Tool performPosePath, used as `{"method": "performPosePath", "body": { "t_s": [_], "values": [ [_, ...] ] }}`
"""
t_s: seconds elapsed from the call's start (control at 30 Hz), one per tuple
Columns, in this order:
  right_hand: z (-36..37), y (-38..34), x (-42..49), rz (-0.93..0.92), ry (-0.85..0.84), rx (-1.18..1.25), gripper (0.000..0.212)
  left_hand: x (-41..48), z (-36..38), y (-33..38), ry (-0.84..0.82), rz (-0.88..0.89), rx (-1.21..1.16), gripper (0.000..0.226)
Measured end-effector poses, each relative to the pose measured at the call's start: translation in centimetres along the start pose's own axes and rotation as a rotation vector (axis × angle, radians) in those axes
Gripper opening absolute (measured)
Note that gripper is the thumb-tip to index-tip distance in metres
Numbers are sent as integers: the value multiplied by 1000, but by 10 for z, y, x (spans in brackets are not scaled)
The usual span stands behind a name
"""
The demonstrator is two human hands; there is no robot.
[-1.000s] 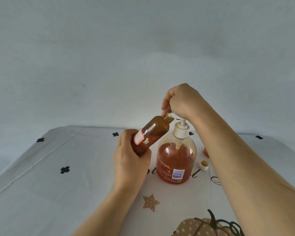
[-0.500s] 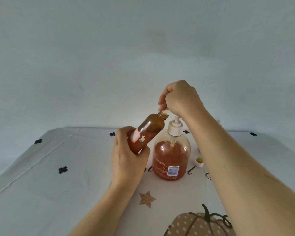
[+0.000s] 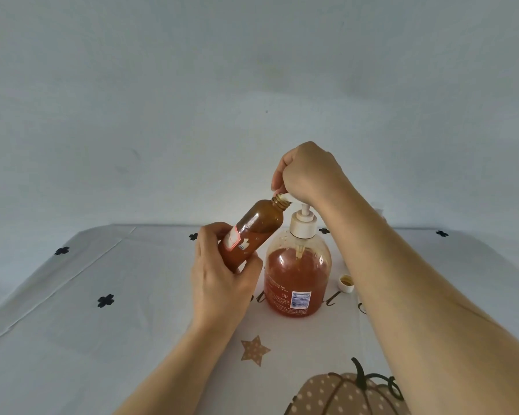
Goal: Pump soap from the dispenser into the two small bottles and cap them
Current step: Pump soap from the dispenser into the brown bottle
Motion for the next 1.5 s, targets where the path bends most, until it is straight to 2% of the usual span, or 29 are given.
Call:
{"method": "performPosePath", "body": {
  "t_s": [0.17,0.33,0.67,0.9,0.97,1.07,1.3,1.5],
  "values": [
    [2,-2,0,-23,-33,-16,24,1,-3,2,19,17,-20,58],
    [3,-5,-1,-53,-67,-36,25,1,-4,2,28,9,-39,45],
    [13,7,-5,-22,-96,-34,28,1,-6,-5,38,-59,-32,38],
    [-3,2,-2,-6,-23,80,36,-2,-1,6,-20,19,-31,37],
    [-4,1,-1,-16,4,70,32,-2,-2,6,-20,26,-29,36],
    [0,0,-1,-13,4,46,26,-2,-2,5,-14,15,-30,38],
    [1,0,1,-4,-7,23,25,0,-1,4,-17,13,-29,34],
    [0,-1,0,-10,-29,12,29,1,-1,12,-35,94,-42,32]
  ]
}}
Point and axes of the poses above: each hand's wrist, its own x-axis towards the middle knuckle, its own z-axis out of the palm, y = z × x, the point moved 6 cm from there along x, towards the middle knuckle, and after that the axes turned 10 degrees about y, right-handed, at the moved point
